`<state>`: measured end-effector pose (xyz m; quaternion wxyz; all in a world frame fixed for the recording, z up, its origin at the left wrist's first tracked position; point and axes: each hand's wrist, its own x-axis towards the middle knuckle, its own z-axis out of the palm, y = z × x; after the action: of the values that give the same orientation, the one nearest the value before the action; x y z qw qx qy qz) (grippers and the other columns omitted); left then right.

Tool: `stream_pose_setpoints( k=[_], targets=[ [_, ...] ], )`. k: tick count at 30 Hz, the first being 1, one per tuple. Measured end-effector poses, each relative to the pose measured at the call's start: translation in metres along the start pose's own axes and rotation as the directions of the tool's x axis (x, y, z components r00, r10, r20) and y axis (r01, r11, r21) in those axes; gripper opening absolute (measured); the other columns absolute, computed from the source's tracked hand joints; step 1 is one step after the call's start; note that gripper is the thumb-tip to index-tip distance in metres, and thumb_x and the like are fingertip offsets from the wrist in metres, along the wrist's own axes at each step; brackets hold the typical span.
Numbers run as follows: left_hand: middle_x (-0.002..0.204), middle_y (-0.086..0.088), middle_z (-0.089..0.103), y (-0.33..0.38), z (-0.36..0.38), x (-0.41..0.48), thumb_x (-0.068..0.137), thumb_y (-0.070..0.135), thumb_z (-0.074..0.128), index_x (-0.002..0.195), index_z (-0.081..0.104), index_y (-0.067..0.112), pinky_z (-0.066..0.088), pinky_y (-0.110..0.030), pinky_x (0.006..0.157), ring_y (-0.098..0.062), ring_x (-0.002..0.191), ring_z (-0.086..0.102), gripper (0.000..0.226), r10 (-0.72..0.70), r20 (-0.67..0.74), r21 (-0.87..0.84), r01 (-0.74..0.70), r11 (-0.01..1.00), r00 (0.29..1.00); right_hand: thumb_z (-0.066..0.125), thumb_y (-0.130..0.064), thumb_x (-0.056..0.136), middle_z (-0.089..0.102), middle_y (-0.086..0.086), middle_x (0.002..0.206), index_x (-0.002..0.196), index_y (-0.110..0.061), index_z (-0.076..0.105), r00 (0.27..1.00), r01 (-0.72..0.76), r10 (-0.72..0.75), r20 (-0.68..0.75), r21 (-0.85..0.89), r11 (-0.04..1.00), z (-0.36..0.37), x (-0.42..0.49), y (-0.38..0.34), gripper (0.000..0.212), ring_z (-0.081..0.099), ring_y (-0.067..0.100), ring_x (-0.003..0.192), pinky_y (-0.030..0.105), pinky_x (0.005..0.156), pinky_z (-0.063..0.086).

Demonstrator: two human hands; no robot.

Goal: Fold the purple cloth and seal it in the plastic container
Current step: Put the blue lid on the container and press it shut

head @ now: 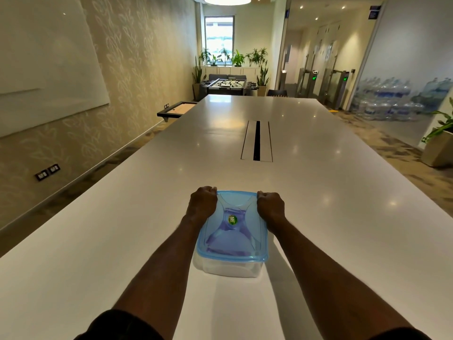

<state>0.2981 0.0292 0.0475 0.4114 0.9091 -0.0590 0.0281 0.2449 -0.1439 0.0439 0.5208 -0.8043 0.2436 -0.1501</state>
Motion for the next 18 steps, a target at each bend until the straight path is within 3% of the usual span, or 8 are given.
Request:
stream_pose_setpoints(
  k=[3, 5, 8, 10, 12, 15, 18],
  targets=[
    [0.102, -0.018, 0.067, 0.002, -0.001, 0.001, 0.095, 0.032, 0.04, 0.1, 0.063, 0.004, 0.045, -0.033, 0.075, -0.036, 0.096, 0.062, 0.036, -0.057, -0.013, 0.004, 0.057, 0.998, 0.998, 0.045, -0.026, 0.096, 0.066, 0.02, 0.083, 0.064, -0.005, 0.056, 0.999, 0.02, -0.021, -0.025, -0.053, 0.998, -0.002, -0.005, -0.003, 0.041, 0.061, 0.034, 0.082, 0.029, 0.067, 0.036],
    [0.103, -0.017, 0.067, 0.006, -0.004, 0.0, 0.095, 0.035, 0.038, 0.103, 0.062, 0.005, 0.046, -0.035, 0.077, -0.035, 0.097, 0.061, 0.039, -0.046, -0.024, 0.03, 0.046, 0.998, 0.999, 0.04, -0.025, 0.098, 0.065, 0.025, 0.092, 0.078, 0.0, 0.059, 0.996, 0.075, -0.082, -0.041, -0.161, 0.984, -0.005, -0.008, -0.008, 0.037, 0.06, 0.037, 0.089, 0.03, 0.068, 0.035],
    [0.116, -0.017, 0.063, 0.017, -0.01, -0.004, 0.096, 0.038, 0.038, 0.116, 0.058, 0.008, 0.045, -0.038, 0.088, -0.034, 0.109, 0.057, 0.041, 0.04, -0.045, 0.041, -0.038, 0.998, 0.998, 0.037, -0.033, 0.098, 0.056, 0.025, 0.109, 0.112, 0.0, 0.055, 0.974, 0.207, -0.228, -0.004, -0.403, 0.891, -0.01, -0.018, -0.017, 0.04, 0.054, 0.04, 0.102, 0.037, 0.078, 0.042],
    [0.129, -0.019, 0.056, 0.021, -0.012, -0.012, 0.097, 0.034, 0.04, 0.128, 0.052, 0.009, 0.042, -0.041, 0.097, -0.035, 0.119, 0.051, 0.042, 0.126, -0.076, 0.074, -0.121, 0.99, 0.989, 0.041, -0.043, 0.096, 0.052, 0.023, 0.121, 0.124, -0.004, 0.052, 0.955, 0.269, -0.296, 0.012, -0.454, 0.849, -0.011, -0.031, -0.018, 0.05, 0.05, 0.039, 0.112, 0.042, 0.089, 0.043],
    [0.136, -0.021, 0.051, 0.018, -0.01, -0.025, 0.097, 0.029, 0.042, 0.133, 0.047, 0.007, 0.039, -0.042, 0.102, -0.034, 0.125, 0.047, 0.042, 0.253, -0.054, 0.145, -0.243, 0.959, 0.966, 0.041, -0.048, 0.095, 0.046, 0.023, 0.135, 0.133, -0.005, 0.045, 0.916, 0.377, -0.386, 0.111, -0.568, 0.732, -0.008, -0.047, -0.013, 0.057, 0.044, 0.039, 0.122, 0.045, 0.096, 0.041],
    [0.143, -0.023, 0.044, 0.007, -0.002, -0.044, 0.098, 0.026, 0.043, 0.134, 0.046, 0.003, 0.031, -0.038, 0.11, -0.032, 0.134, 0.039, 0.043, 0.374, 0.101, 0.252, -0.388, 0.887, 0.922, 0.033, -0.048, 0.098, 0.026, 0.026, 0.152, 0.144, -0.003, 0.03, 0.878, 0.476, -0.362, 0.313, -0.652, 0.59, -0.003, -0.062, 0.0, 0.065, 0.025, 0.04, 0.139, 0.05, 0.109, 0.028],
    [0.147, -0.022, 0.038, 0.0, -0.004, -0.044, 0.098, 0.028, 0.043, 0.135, 0.045, 0.003, 0.027, -0.038, 0.112, -0.03, 0.138, 0.033, 0.045, 0.385, 0.164, 0.266, -0.416, 0.869, 0.908, 0.027, -0.048, 0.099, 0.012, 0.024, 0.157, 0.148, -0.005, 0.02, 0.884, 0.463, -0.262, 0.388, -0.642, 0.611, -0.004, -0.061, 0.001, 0.066, 0.015, 0.04, 0.143, 0.054, 0.112, 0.022]
  ],
)
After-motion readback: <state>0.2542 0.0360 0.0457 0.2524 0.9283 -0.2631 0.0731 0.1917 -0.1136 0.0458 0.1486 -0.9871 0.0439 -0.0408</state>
